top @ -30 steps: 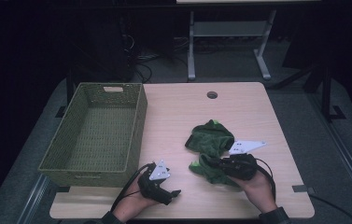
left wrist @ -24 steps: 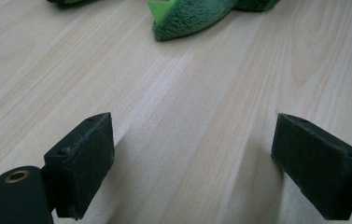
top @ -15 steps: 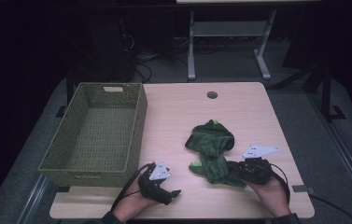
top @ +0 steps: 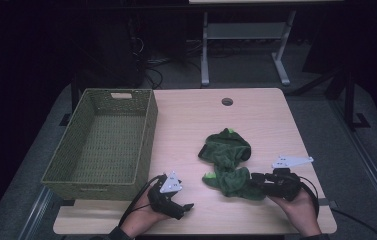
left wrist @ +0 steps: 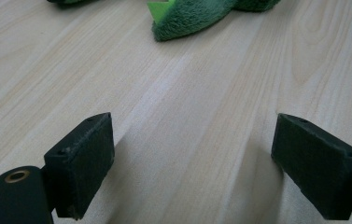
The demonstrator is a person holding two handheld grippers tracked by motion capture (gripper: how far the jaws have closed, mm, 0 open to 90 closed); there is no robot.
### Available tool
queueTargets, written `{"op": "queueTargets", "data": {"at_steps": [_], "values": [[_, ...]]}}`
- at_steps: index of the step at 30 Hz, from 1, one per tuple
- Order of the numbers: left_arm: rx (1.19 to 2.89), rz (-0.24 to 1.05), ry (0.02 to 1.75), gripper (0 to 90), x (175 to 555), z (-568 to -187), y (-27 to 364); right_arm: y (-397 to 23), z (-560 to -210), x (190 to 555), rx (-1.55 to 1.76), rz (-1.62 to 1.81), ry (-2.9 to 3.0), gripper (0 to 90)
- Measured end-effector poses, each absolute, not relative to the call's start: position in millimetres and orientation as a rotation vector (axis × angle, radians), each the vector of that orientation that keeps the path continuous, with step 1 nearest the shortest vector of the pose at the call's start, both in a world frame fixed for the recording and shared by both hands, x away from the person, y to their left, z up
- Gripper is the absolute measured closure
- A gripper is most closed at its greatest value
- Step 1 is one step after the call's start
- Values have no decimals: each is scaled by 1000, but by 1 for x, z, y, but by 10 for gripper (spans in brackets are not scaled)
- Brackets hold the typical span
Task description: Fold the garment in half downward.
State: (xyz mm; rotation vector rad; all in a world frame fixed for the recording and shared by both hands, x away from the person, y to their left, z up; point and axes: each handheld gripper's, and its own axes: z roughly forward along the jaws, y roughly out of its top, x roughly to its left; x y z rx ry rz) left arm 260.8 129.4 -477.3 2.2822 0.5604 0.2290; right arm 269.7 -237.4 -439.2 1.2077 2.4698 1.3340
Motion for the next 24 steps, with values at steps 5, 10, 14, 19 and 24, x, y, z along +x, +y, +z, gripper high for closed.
{"op": "queueTargets", "data": {"at_steps": [5,10,14,19,24], "values": [[2282,229,560,124,261,-477,129,-227,-443,272,1164,1348,2515,835],[2279,229,563,125,261,-477,129,-215,-434,273,1079,1440,2534,863],[2282,230,561,124,261,-477,129,-199,-431,279,1026,1462,2568,866],[2283,230,560,124,261,-477,129,-181,-443,284,1022,1296,2629,854],[2282,229,563,125,261,-477,129,-191,-433,283,1016,1310,2569,769]]}}
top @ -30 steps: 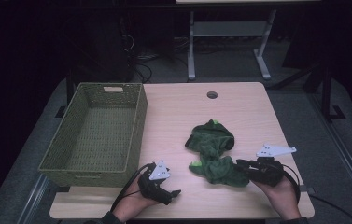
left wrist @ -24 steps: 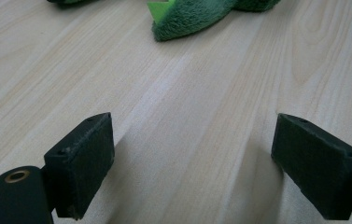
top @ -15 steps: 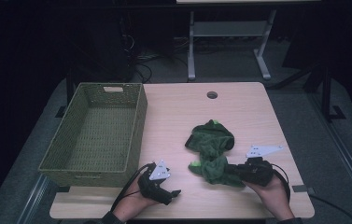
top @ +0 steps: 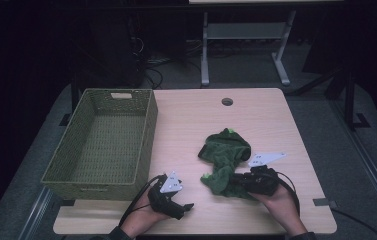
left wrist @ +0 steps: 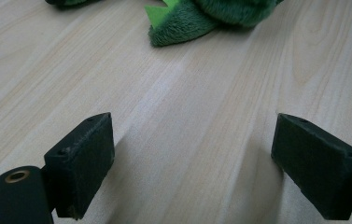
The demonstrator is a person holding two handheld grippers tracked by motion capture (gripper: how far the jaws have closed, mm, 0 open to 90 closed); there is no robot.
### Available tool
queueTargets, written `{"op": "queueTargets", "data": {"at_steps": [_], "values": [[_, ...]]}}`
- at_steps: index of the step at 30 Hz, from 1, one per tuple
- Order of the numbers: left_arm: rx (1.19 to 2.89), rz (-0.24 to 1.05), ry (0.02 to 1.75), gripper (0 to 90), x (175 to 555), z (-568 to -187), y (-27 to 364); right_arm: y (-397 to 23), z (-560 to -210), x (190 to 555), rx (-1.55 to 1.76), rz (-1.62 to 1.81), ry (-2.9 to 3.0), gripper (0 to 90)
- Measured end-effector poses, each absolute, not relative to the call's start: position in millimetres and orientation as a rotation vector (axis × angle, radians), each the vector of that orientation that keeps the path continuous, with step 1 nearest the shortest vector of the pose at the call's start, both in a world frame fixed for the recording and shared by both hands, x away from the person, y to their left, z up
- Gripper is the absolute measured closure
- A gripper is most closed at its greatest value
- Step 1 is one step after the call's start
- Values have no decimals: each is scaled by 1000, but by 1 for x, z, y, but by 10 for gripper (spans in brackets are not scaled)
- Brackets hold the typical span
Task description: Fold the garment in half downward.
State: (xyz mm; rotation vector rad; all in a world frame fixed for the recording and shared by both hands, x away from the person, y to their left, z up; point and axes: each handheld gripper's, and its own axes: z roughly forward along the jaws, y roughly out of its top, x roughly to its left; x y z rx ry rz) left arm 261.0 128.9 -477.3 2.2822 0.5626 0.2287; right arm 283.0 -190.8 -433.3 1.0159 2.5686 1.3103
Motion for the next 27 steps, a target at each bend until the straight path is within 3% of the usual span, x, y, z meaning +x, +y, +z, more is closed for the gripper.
{"op": "queueTargets", "data": {"at_steps": [3,7,20,22,27], "values": [[2280,230,564,125,261,-477,129,-195,-419,281,1006,1344,2508,746],[2280,234,560,125,261,-477,129,-189,-411,286,959,1363,2488,888],[2285,233,559,124,261,-477,129,-153,-459,308,945,1006,2656,900],[2283,230,561,124,261,-477,129,-154,-457,307,954,1021,2647,891],[2283,231,559,124,261,-477,129,-172,-436,299,967,1130,2569,760]]}}
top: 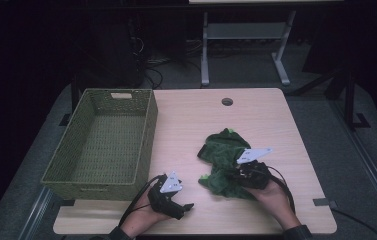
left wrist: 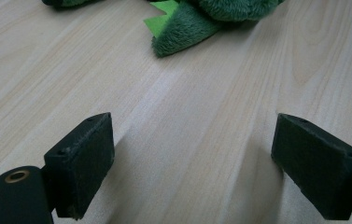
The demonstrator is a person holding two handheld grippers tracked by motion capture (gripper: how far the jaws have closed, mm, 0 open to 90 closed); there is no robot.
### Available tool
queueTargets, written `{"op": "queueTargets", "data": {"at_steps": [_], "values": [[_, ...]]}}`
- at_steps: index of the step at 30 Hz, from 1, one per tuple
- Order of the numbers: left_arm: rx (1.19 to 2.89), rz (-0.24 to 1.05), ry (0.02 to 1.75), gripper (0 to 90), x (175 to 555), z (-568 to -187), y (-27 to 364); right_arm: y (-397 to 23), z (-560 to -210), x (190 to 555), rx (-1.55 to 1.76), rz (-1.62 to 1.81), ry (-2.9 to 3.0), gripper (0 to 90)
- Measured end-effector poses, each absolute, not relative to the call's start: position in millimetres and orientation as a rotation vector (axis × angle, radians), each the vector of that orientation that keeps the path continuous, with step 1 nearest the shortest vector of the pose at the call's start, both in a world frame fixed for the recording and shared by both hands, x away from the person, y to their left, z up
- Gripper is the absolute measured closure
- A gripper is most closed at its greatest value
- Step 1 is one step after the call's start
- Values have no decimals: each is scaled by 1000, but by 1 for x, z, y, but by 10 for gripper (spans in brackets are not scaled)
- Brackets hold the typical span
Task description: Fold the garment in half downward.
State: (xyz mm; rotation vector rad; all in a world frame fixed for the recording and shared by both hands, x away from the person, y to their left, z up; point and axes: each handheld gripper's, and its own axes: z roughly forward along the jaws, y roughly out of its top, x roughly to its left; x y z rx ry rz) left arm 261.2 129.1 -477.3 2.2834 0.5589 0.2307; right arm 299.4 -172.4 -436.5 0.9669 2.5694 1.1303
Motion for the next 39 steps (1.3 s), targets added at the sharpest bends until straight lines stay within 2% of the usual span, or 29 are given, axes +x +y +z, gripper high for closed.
{"op": "queueTargets", "data": {"at_steps": [5,10,17,27,34,39], "values": [[2282,227,563,124,261,-477,129,-200,-428,290,1001,1189,2528,671],[2277,226,566,124,261,-478,129,-224,-434,278,1032,1152,2529,594],[2281,227,563,124,261,-478,129,-260,-441,260,1108,1135,2472,522],[2281,227,563,124,261,-478,129,-281,-454,238,1170,1088,2476,419],[2288,230,557,124,261,-477,129,-274,-461,242,1171,1077,2537,471],[2288,231,556,124,262,-477,129,-272,-464,242,1156,1088,2563,619]]}}
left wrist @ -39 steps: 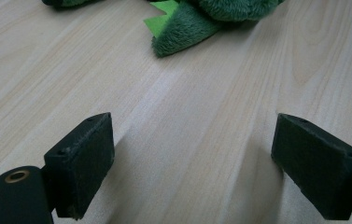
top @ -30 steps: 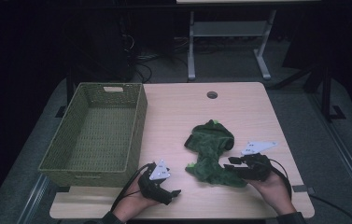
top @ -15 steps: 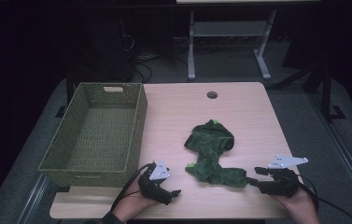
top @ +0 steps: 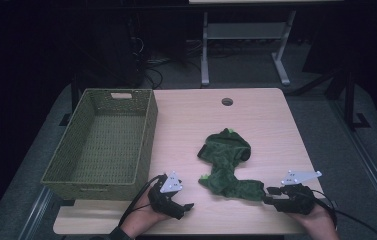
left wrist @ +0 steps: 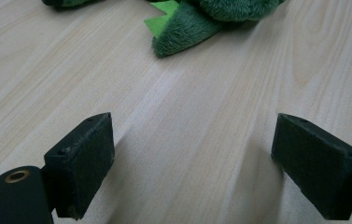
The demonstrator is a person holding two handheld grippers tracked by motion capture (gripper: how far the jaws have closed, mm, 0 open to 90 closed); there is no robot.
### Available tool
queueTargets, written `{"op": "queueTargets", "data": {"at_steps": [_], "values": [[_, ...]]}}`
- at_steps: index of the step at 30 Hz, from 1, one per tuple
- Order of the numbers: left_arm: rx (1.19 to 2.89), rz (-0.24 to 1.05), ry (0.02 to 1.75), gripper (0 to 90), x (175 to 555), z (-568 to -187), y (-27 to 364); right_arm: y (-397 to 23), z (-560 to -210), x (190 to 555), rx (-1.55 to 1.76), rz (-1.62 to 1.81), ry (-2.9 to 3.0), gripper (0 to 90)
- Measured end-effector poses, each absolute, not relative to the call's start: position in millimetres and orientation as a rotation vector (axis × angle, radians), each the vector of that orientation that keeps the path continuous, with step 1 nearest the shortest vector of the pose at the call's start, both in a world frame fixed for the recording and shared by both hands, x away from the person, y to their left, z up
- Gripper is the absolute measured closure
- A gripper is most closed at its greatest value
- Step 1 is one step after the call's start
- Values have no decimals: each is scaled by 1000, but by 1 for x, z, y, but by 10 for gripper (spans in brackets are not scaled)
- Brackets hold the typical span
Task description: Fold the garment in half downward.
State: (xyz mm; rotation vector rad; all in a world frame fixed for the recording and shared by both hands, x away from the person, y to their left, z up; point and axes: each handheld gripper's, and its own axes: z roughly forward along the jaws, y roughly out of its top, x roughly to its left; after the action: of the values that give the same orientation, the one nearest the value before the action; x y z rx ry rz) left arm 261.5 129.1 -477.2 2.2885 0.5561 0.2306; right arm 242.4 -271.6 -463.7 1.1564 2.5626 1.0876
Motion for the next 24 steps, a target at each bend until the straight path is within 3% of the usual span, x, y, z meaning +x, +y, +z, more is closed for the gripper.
{"op": "queueTargets", "data": {"at_steps": [3,5,24], "values": [[2289,231,556,124,262,-477,129,-269,-464,243,1147,1082,2580,781],[2288,231,556,124,262,-477,129,-268,-464,244,1134,1076,2585,822],[2287,228,558,124,262,-477,129,-294,-439,252,1153,1118,2445,847]]}}
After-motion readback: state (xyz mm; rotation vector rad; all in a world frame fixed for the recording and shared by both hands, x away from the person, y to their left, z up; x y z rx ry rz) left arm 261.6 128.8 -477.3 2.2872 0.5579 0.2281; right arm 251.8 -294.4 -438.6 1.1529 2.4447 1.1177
